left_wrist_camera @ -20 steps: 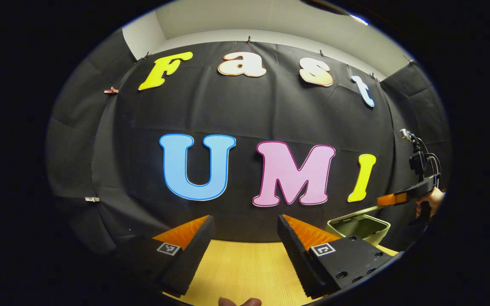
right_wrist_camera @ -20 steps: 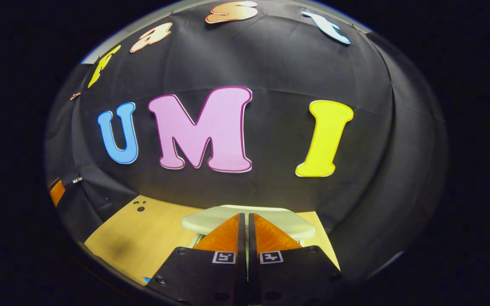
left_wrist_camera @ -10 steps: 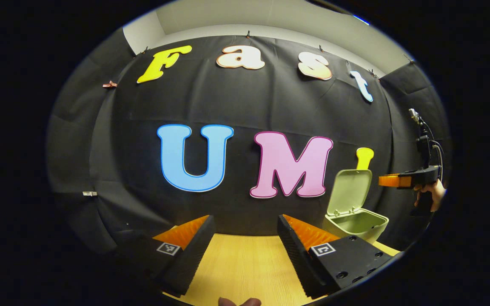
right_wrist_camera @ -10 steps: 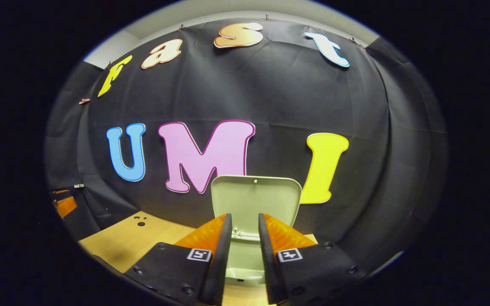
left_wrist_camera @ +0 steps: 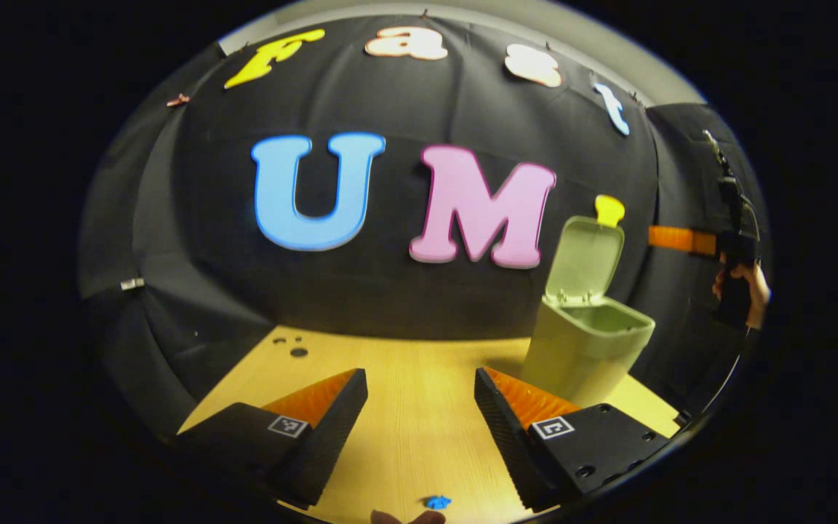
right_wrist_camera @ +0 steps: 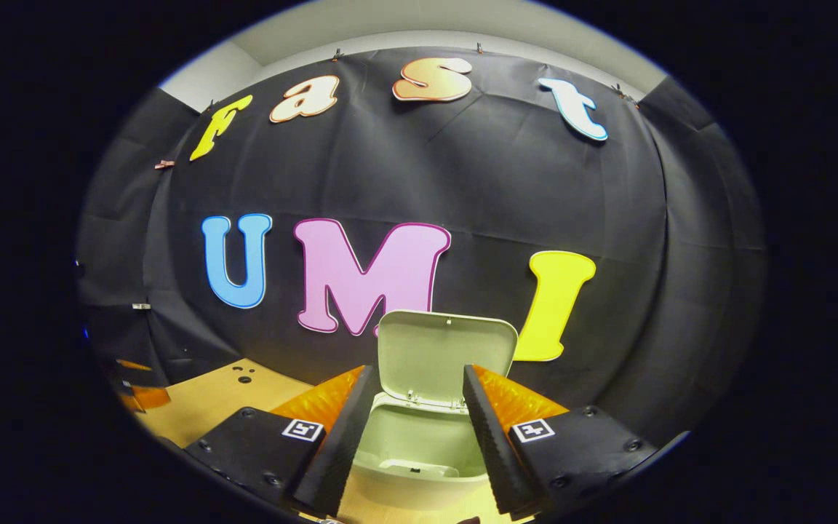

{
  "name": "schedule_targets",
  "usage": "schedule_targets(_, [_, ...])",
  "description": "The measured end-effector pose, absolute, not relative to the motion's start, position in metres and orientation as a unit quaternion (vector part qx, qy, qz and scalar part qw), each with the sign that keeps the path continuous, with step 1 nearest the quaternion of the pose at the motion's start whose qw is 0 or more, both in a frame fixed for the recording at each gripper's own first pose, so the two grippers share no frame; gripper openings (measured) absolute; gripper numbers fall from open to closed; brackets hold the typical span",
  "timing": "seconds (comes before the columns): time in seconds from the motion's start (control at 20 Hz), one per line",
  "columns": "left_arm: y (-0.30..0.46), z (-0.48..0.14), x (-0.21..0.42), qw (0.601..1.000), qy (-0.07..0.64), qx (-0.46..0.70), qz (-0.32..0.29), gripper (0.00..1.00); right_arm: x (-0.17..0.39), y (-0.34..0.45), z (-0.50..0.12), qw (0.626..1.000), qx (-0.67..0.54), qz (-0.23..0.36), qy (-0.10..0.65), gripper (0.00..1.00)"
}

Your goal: Press the lid of the desktop garbage bin to open it, pick up the crumpled paper on the desktop and throw it into the bin, then pick up the pop can on the desktop and drop it into the bin, and finally close the garbage bin lid.

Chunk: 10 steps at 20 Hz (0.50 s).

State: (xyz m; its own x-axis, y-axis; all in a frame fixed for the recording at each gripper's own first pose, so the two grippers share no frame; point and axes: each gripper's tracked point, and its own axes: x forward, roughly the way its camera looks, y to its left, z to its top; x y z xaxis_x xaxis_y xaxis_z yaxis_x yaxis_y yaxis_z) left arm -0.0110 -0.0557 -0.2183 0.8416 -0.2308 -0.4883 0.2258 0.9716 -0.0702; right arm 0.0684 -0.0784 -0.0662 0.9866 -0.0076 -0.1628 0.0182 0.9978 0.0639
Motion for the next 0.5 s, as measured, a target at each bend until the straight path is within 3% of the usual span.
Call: schedule_targets(0.5, [-0.072, -0.359, -0.089, 0.885, 0.432, 0.007, -0.171, 0.96, 0.031, -0.075, -0.083, 0.993, 0.029, -0.002, 0.116, 0.80])
